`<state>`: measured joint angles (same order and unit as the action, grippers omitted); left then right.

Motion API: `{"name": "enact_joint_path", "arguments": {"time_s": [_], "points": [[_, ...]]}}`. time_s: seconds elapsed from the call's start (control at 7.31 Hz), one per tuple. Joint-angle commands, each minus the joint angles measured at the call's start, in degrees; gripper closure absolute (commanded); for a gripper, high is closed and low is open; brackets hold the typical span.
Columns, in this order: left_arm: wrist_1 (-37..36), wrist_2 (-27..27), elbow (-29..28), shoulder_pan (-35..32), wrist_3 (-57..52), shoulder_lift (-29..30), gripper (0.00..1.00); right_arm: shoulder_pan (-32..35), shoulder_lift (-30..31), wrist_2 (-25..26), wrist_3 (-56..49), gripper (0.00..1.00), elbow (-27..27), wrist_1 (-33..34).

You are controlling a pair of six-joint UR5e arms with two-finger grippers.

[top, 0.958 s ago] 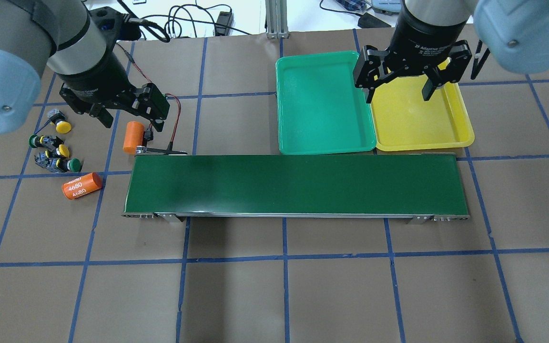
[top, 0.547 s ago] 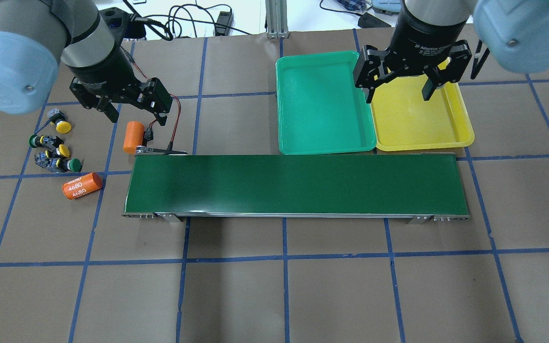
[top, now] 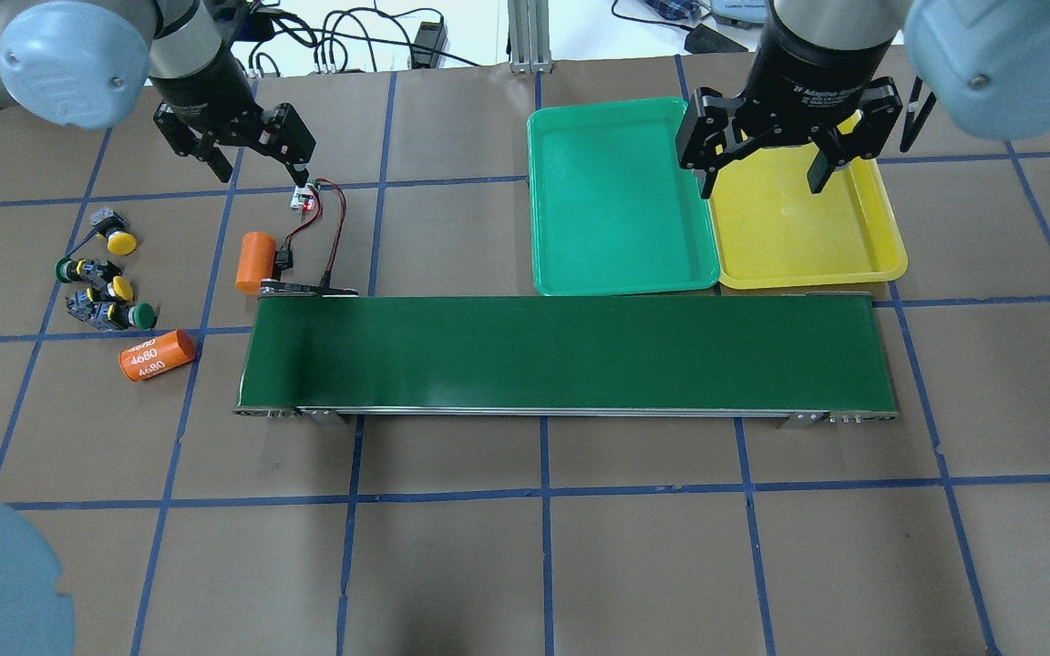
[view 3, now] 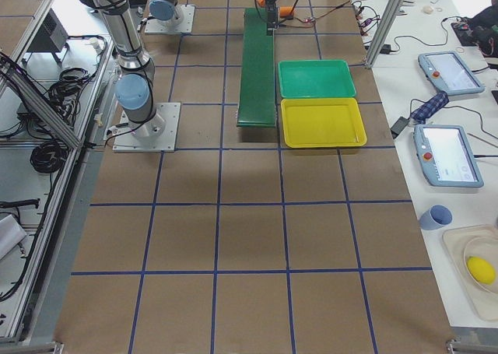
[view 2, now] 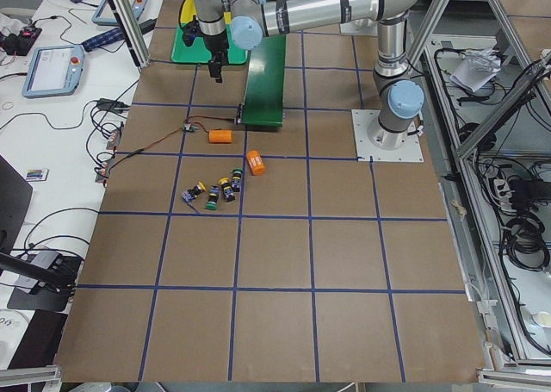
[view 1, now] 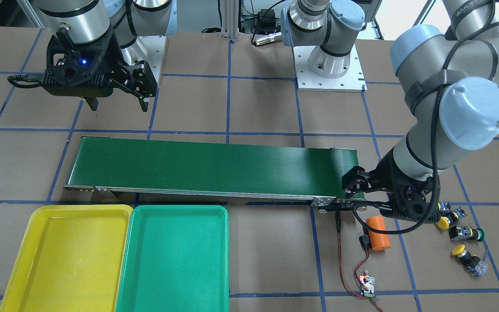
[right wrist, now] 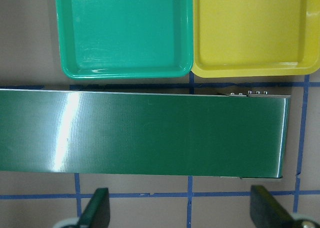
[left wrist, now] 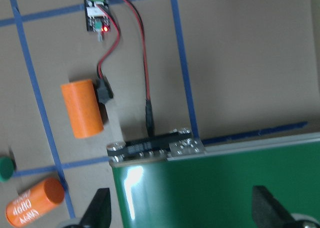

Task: Sort buttons by color to trays
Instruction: 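Move the left gripper toward the plain orange cylinder beside the cable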

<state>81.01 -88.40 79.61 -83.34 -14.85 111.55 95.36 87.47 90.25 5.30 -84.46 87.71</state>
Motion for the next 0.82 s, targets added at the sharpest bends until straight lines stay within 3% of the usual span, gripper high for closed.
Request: {"name": "enact_joint_path", "arguments": {"time_s": [0.0,0.41,0.68], "points": [[-5.21,1.04,-1.82,1.34,-0.01,5.67,0.00,0.00,-0.02,0.02,-0.02,0.00,0.00,-0.08],[-6.04,0.60,-0.69,2.56,-0.70,8.15,0.00,0.00,0.07,-0.07,0.06,0.00,0.00,0.27],[-7.69,0.51,2.20,7.56,-2.28,10.69,0.00,0.00,0.07,-0.07,0.06,0.00,0.00,0.18]]}}
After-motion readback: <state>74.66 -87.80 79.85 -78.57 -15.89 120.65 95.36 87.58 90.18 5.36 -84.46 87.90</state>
